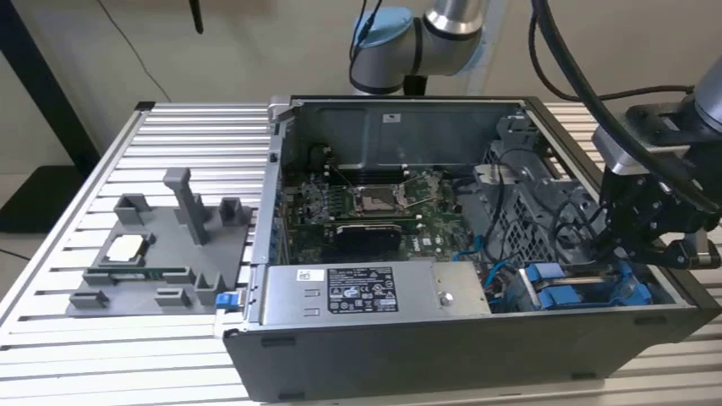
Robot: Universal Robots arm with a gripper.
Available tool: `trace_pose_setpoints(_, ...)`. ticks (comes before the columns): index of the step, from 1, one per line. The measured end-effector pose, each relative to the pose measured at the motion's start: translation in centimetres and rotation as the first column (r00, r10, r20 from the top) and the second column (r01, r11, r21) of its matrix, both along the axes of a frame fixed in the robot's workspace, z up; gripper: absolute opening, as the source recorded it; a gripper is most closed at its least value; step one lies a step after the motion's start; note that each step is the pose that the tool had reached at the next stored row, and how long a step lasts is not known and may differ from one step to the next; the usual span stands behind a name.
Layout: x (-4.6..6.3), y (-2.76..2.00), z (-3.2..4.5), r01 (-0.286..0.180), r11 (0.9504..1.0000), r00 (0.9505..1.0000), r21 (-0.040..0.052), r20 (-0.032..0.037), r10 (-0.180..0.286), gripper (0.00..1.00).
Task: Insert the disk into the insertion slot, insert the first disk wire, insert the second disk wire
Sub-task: 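Insert the first disk wire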
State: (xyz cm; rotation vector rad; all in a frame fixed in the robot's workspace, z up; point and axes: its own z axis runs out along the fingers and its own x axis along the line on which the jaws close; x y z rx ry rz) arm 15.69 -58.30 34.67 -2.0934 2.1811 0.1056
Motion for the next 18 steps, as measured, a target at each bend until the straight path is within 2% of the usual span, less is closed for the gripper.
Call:
trace_pose_setpoints(3, 0.01, -0.04, -0.21, 0.011, 0.9999, 0.9999, -0.0015, -0.0062, -0.011, 0.19)
trace_pose_setpoints(5, 0.01, -0.09, -0.34, 0.018, 0.9998, 0.9998, -0.0020, -0.0077, -0.018, 0.19)
trace_pose_setpoints(18, 0.08, -0.08, -0.93, 0.036, 0.9994, 0.9993, -0.0020, -0.0079, -0.036, 0.19)
